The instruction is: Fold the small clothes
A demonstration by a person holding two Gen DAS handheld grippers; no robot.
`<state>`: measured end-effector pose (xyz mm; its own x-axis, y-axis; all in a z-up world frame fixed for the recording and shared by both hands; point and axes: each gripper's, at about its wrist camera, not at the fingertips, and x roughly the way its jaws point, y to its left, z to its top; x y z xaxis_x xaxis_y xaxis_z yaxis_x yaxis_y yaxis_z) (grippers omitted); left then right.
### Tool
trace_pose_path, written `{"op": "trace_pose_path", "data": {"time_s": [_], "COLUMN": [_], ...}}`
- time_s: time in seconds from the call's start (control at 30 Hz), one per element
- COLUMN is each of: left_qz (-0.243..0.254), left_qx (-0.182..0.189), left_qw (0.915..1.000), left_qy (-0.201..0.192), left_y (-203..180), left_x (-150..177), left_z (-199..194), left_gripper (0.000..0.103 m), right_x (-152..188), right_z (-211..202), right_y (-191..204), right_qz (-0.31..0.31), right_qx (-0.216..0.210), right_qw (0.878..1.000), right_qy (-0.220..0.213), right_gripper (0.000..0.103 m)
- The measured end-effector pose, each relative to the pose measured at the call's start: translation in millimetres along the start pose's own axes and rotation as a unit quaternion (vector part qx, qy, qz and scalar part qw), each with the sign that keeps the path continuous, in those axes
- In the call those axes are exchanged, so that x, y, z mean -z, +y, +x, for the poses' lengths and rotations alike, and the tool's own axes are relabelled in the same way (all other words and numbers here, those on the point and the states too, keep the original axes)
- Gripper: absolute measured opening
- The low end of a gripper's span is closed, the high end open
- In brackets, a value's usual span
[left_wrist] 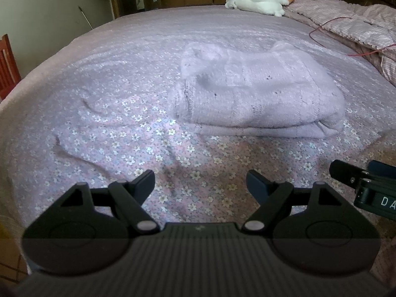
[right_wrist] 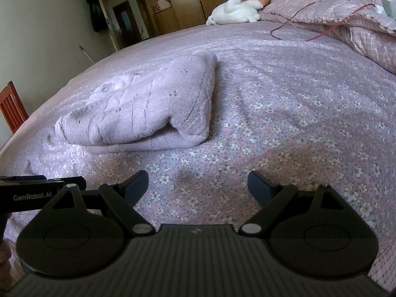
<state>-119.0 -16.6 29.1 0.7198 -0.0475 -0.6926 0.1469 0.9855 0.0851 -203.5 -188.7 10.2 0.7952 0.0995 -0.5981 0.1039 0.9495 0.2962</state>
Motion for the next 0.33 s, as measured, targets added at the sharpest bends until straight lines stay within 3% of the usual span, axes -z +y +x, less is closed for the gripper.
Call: {"op": "trace_pose_path", "data": {"time_s": [0.33], "left_qz": [0.012], "left_qx": [0.013], "left_qw": [0.9998], "left_qy": [0.009], "left_y": [-6.3], "left_x": [3.6], "left_z": [3.8], "left_gripper": [0.082], "right_x": [0.2], "right_z": [-0.9], "right_y": [3.9], "right_qz": [-0.014], "right_qx": [0.004], "right_qw": [1.0], "right_qy": [0.001], "right_gripper": [0.092]}}
